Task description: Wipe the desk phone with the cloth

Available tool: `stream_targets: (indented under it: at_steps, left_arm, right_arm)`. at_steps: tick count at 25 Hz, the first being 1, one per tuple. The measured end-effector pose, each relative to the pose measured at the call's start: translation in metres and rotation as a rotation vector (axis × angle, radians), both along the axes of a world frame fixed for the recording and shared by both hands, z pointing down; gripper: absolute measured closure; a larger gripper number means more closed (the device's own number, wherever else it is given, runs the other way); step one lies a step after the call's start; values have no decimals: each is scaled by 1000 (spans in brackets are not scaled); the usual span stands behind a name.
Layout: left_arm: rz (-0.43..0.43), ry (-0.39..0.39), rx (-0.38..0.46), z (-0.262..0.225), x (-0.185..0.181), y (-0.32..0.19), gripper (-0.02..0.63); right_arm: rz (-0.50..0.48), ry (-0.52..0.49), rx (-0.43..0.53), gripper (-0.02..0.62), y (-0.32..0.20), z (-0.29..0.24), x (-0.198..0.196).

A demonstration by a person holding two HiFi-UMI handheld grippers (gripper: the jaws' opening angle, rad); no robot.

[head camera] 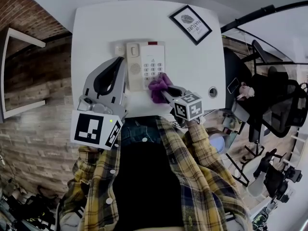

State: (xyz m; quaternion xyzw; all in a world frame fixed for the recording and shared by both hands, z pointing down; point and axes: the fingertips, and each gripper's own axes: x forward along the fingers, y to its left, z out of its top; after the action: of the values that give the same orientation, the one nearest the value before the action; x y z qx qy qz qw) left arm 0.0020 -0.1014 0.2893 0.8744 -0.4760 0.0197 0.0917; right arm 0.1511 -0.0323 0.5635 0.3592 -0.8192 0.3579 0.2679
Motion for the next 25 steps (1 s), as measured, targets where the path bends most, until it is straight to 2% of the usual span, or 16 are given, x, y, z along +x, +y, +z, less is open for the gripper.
stream_targets:
  at_steps: [14,18,25]
  left_arm:
    - [6,1,11,-3,0,-2,589]
    - [5,5,21,-7,-2,-3,589]
    - [8,12,34,-11,0,-2,589]
  right_arm:
    - [44,-86,-60,537,15,-1,2]
    - [56,-122,-8,536,10,-28,1]
    - [48,-181,157,536,-16,-96,-5]
